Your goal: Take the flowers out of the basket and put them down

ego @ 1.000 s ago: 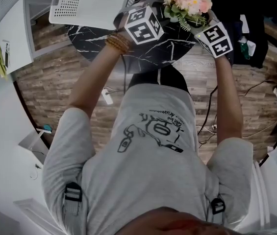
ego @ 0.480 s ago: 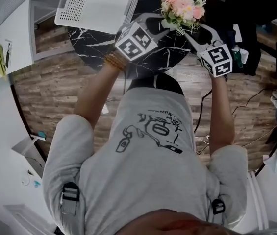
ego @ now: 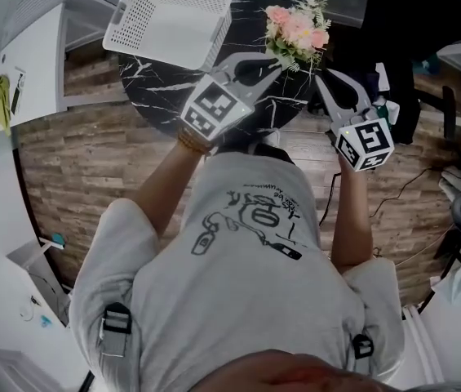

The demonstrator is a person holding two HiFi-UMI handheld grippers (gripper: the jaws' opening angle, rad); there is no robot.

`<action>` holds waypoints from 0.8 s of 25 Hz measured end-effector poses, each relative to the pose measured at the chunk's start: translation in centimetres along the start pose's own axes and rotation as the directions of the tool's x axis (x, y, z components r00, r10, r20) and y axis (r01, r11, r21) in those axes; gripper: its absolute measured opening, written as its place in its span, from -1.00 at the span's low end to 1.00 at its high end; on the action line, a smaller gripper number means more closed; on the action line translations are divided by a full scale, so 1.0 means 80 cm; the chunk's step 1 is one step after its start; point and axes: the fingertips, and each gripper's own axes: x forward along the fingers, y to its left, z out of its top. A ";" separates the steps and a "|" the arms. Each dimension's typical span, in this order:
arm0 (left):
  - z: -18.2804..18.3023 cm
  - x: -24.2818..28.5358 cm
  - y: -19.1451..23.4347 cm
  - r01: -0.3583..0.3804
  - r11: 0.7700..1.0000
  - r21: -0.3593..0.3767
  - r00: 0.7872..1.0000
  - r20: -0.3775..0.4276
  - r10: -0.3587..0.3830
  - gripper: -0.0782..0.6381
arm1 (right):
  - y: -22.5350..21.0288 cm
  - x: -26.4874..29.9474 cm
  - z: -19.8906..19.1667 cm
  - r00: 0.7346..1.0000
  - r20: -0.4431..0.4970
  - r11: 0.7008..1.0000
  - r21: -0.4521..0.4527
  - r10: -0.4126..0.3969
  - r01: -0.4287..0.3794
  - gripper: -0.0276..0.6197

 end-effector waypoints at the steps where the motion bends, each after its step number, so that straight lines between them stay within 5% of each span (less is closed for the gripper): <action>1: 0.013 -0.007 -0.006 -0.002 1.000 -0.009 1.000 0.029 0.002 -0.73 | 0.008 -0.007 0.013 1.000 0.022 1.000 -0.003 0.004 -0.004 -0.74; 5: 0.061 -0.036 -0.029 -0.001 0.999 -0.043 0.991 0.136 0.007 -0.77 | 0.047 -0.030 0.063 0.994 0.105 0.999 -0.027 0.033 -0.030 -0.89; 13: 0.136 -0.091 -0.068 0.000 0.997 -0.083 0.963 0.269 0.022 -0.77 | 0.115 -0.065 0.136 0.975 0.206 0.997 -0.042 0.078 -0.071 -0.90; 20: 0.175 -0.133 -0.091 -0.036 0.995 -0.091 0.934 0.350 0.066 -0.78 | 0.154 -0.081 0.168 0.970 0.217 0.992 -0.083 0.112 -0.096 -0.90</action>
